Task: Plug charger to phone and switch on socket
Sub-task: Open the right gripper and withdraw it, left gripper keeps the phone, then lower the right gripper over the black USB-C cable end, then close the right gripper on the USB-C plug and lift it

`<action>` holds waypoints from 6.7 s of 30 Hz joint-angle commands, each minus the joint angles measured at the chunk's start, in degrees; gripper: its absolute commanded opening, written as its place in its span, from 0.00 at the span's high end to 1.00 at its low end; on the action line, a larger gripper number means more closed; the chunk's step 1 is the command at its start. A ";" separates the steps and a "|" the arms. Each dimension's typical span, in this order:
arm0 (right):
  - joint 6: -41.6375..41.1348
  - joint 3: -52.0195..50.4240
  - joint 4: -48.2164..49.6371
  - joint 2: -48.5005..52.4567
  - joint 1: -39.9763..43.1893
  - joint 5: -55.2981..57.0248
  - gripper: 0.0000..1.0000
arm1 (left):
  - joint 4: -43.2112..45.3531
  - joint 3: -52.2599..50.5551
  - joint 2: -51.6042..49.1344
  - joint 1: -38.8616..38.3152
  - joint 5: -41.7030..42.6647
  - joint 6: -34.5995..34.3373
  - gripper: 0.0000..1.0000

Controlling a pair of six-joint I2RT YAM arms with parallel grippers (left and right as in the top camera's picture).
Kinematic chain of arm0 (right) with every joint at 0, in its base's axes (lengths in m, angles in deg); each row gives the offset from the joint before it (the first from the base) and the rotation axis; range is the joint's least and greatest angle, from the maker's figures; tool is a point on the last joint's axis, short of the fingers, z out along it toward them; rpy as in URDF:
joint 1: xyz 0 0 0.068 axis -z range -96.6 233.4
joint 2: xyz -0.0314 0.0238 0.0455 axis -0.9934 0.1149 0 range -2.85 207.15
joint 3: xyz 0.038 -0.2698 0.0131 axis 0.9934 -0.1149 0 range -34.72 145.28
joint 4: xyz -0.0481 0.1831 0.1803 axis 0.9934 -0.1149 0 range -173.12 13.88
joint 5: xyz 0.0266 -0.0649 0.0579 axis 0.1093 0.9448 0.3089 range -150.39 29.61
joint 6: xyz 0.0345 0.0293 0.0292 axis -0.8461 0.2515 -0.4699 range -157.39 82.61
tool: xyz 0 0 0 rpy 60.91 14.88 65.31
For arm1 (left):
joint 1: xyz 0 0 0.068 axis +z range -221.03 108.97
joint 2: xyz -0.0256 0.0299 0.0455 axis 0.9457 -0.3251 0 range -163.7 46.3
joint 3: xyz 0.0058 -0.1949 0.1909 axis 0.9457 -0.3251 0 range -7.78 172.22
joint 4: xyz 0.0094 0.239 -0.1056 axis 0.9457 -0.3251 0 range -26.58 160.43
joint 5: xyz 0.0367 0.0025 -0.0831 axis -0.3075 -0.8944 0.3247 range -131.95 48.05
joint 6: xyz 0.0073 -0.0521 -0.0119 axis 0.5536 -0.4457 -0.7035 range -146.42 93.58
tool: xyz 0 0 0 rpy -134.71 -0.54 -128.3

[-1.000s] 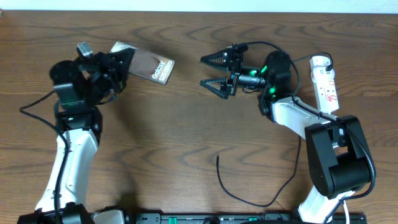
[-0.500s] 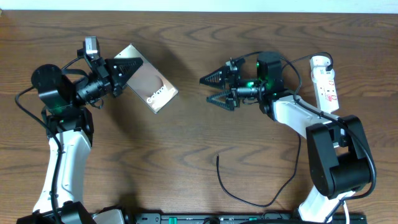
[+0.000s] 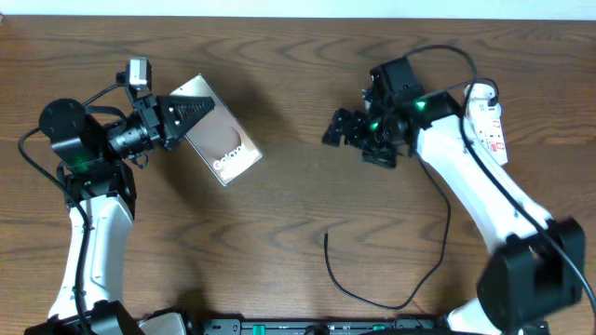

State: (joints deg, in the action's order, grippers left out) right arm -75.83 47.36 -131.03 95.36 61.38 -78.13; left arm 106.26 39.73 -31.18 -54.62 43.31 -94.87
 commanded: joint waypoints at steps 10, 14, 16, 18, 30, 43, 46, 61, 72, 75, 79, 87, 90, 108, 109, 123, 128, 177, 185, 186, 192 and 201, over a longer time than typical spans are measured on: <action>-10.64 -7.19 -7.63 -1.44 -15.69 24.76 0.06 | 0.22 -0.55 0.37 0.31 4.90 4.55 0.93; -13.44 -13.51 -3.10 -1.44 -19.02 22.62 0.06 | 0.26 -0.55 0.37 0.52 4.90 4.55 0.93; -13.46 -15.96 -1.01 -1.44 -20.00 20.68 0.07 | 0.26 -0.55 0.37 1.62 4.90 4.55 0.93; -14.62 -18.16 0.72 -1.44 -20.92 19.45 0.08 | 0.24 -0.55 0.37 3.43 4.90 4.52 0.93; -15.37 -22.38 3.80 -1.44 -27.69 19.56 0.07 | 0.24 -0.57 0.37 15.10 4.87 2.14 0.93; -20.74 -31.04 11.89 -1.44 -32.46 20.20 0.20 | 0.22 -0.57 0.37 15.19 4.90 2.16 0.93; -20.94 -31.15 12.13 -1.44 -32.46 20.31 0.32 | 0.22 -0.57 0.37 15.19 4.90 2.19 0.93; -21.09 -31.15 14.93 -1.44 -32.41 23.80 0.46 | 0.22 -0.59 0.37 15.19 4.90 2.19 0.93; -21.09 -31.17 14.80 -1.44 -32.41 23.56 0.81 | 0.26 -3.52 0.37 15.19 4.90 2.25 0.93; -21.11 -31.17 14.36 -1.44 -32.41 23.32 0.90 | 0.28 -3.74 0.37 15.19 4.87 2.23 0.93; -21.11 -31.17 13.75 -1.44 -32.39 21.75 0.99 | 0.28 -3.74 0.37 15.19 4.87 2.21 0.92; -21.09 -31.17 9.16 -1.44 -32.15 18.16 0.99 | 0.28 -3.74 0.37 15.19 4.87 2.21 0.93; -21.09 -31.17 5.88 -1.44 -32.02 16.44 0.99 | 0.28 -3.74 0.37 15.19 4.87 2.21 0.93; -16.02 -34.64 4.33 -1.44 -32.20 10.29 0.86 | 0.26 -3.74 0.37 15.19 4.90 2.19 0.93; -16.00 -35.15 4.92 -1.44 -32.20 9.84 0.86 | 0.26 -3.74 0.37 15.19 4.90 2.19 0.92; -13.14 -35.91 9.40 -1.44 -29.24 9.64 0.83 | 0.28 -3.74 0.37 15.19 4.87 2.19 0.93; -11.74 -35.91 10.43 -1.44 -27.08 9.62 0.83 | 0.28 -3.74 0.37 15.19 4.87 2.21 0.93; -11.67 -35.91 7.82 -1.44 -25.94 13.09 0.49 | 0.26 -3.78 0.37 15.19 4.90 2.21 0.92; -11.43 -35.91 8.39 -1.44 -23.02 13.94 0.71 | 0.26 -3.78 0.37 15.19 4.87 2.21 0.93; -11.45 -35.91 8.26 -1.44 -23.02 13.94 0.77 | 0.26 -3.78 0.37 15.19 4.90 2.21 0.93; -11.45 -35.91 7.78 -1.44 -23.08 13.90 0.91 | 0.26 -3.80 0.37 15.19 4.87 2.21 0.93; -11.21 -35.93 6.69 -1.44 -23.08 12.92 0.98 | 0.26 -3.80 0.37 15.19 4.90 2.21 0.93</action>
State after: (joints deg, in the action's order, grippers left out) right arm -87.63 12.89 -125.07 92.24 37.86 -67.02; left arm 106.06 35.60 -31.18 -39.67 46.91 -92.22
